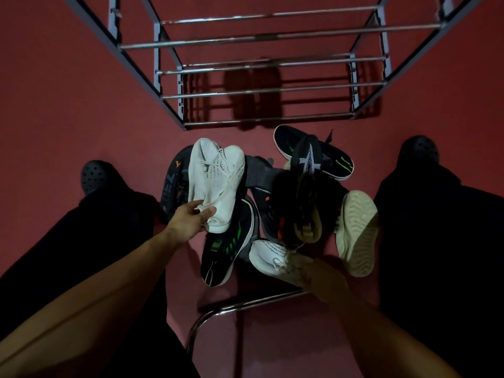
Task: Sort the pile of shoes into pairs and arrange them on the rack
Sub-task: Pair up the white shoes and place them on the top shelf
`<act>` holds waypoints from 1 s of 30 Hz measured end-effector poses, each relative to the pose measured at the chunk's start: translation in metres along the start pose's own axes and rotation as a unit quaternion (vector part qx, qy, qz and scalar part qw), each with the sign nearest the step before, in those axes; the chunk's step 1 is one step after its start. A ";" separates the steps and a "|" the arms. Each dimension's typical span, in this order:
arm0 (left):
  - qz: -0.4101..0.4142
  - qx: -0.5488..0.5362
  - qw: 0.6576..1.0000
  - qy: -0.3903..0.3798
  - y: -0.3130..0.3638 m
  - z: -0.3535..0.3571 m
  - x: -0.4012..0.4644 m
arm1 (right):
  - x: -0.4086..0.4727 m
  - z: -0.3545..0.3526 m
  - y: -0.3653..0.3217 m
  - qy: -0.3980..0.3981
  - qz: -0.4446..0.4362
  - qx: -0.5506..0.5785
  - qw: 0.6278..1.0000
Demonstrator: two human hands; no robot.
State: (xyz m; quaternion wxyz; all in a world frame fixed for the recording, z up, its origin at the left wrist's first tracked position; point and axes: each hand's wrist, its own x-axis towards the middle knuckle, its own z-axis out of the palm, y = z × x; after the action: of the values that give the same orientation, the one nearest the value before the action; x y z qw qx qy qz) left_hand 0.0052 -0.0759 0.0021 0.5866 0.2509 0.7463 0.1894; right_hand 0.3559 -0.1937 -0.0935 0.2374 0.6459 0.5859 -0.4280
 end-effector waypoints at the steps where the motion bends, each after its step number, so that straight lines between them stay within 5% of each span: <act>1: -0.001 0.001 1.000 -0.002 0.000 0.000 -0.001 | -0.005 -0.002 0.001 -0.008 -0.004 0.019 1.000; 16: 0.012 -0.030 0.999 0.004 0.002 0.006 -0.012 | -0.026 -0.071 -0.043 0.057 -0.122 0.152 0.979; 27: 0.009 -0.045 0.999 0.028 0.003 0.004 -0.010 | -0.039 -0.188 -0.135 0.267 -0.183 0.228 0.918; 30: 0.004 -0.020 1.000 0.010 0.003 0.006 -0.007 | -0.022 -0.190 -0.150 0.211 -0.198 0.226 0.930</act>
State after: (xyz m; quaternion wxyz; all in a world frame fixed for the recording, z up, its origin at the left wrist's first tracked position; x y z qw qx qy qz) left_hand 0.0125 -0.0777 0.0077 0.5834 0.2405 0.7470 0.2094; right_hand 0.2654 -0.0218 0.0531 -0.1335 0.6288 0.6258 -0.4417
